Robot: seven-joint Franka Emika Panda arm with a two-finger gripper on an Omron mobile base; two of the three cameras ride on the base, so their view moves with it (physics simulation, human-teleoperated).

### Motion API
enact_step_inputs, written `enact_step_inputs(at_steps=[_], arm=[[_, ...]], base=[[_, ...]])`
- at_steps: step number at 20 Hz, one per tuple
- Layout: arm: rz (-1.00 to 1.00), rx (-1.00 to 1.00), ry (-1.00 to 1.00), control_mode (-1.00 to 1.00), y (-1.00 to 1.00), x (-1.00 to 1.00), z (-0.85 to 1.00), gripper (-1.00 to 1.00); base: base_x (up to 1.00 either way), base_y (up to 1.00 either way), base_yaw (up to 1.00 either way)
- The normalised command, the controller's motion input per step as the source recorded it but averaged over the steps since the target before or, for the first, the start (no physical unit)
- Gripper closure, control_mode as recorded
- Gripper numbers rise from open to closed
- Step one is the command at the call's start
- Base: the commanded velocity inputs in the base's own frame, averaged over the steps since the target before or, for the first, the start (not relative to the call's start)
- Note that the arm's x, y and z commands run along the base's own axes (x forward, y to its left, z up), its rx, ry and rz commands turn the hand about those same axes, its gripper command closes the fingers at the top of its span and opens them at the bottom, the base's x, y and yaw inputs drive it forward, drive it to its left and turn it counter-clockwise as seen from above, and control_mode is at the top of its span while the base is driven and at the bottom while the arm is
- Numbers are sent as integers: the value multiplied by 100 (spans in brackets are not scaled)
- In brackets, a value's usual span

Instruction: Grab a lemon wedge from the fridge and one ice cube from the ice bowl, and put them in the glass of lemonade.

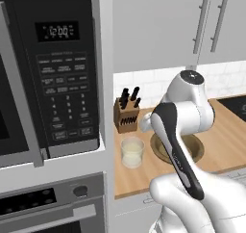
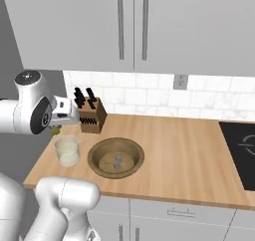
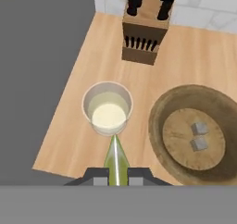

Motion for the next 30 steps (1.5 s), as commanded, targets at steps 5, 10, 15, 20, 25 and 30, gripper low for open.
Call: enact_step_inputs(at_steps=[5,10,15,20,25,30], arm=[[12,0,0,-100,36,73,-41,100],[7,0,3,-100,1,25,-76,100],[7,-2,1,-100,25,33,-71,100],[1,0,0,-100,17,41,-13,100],[2,0,3,-100,1,27,-13,100],[0,0,0,-100,1,20,-2,100]], base=[[0,0,0],[0,0,0],[0,0,0],[0,0,0],[0,0,0],[0,0,0]])
